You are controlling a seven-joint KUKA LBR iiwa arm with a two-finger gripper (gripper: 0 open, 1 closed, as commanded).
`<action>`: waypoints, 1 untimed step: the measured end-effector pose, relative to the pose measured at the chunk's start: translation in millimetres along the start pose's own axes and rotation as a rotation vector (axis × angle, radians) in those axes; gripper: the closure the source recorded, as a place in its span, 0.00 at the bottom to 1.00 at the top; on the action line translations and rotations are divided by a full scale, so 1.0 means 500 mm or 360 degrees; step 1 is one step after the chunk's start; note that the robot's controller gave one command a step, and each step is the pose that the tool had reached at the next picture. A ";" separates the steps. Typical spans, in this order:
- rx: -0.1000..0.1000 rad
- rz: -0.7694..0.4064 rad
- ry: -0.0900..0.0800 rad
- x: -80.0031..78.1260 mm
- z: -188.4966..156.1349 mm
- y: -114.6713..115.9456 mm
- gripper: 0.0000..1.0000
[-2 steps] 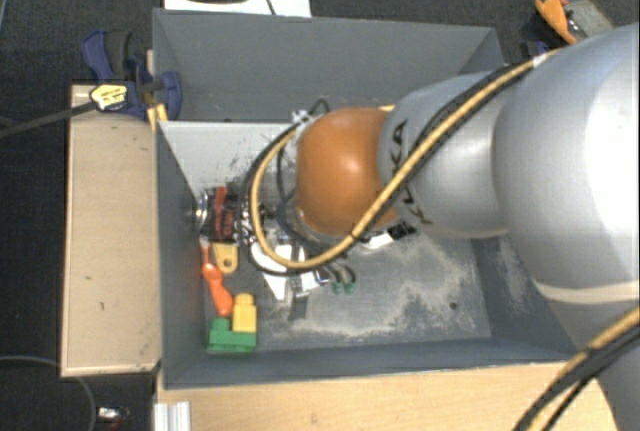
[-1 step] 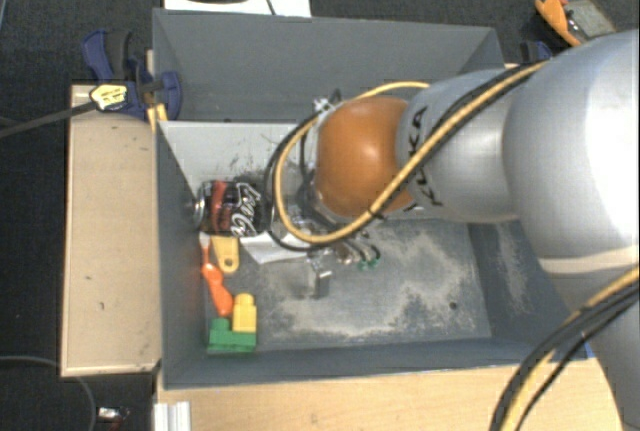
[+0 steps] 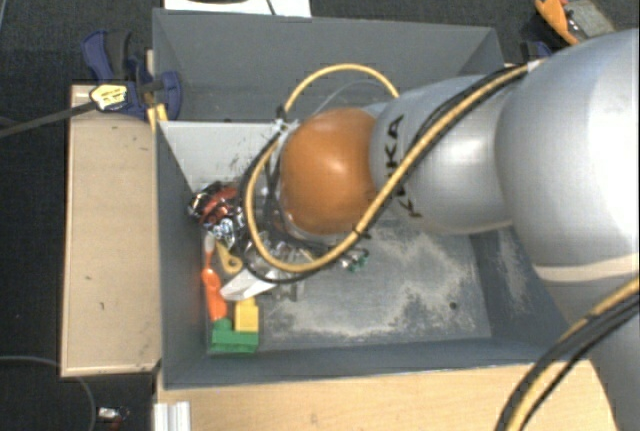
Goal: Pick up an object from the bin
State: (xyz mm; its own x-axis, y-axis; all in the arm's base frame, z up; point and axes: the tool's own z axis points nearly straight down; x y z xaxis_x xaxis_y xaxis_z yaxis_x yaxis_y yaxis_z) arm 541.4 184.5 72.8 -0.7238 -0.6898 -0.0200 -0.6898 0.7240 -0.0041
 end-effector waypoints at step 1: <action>0.0000 0.0002 0.0000 0.000 0.000 0.000 1.00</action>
Offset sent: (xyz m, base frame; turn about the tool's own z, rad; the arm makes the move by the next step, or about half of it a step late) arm 0.0001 -0.0001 0.0288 0.0007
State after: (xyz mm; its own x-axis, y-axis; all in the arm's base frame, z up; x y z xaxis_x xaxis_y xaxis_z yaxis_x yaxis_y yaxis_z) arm 541.4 184.3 72.7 -0.7245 -0.6890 -0.0198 -0.6891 0.7247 -0.0038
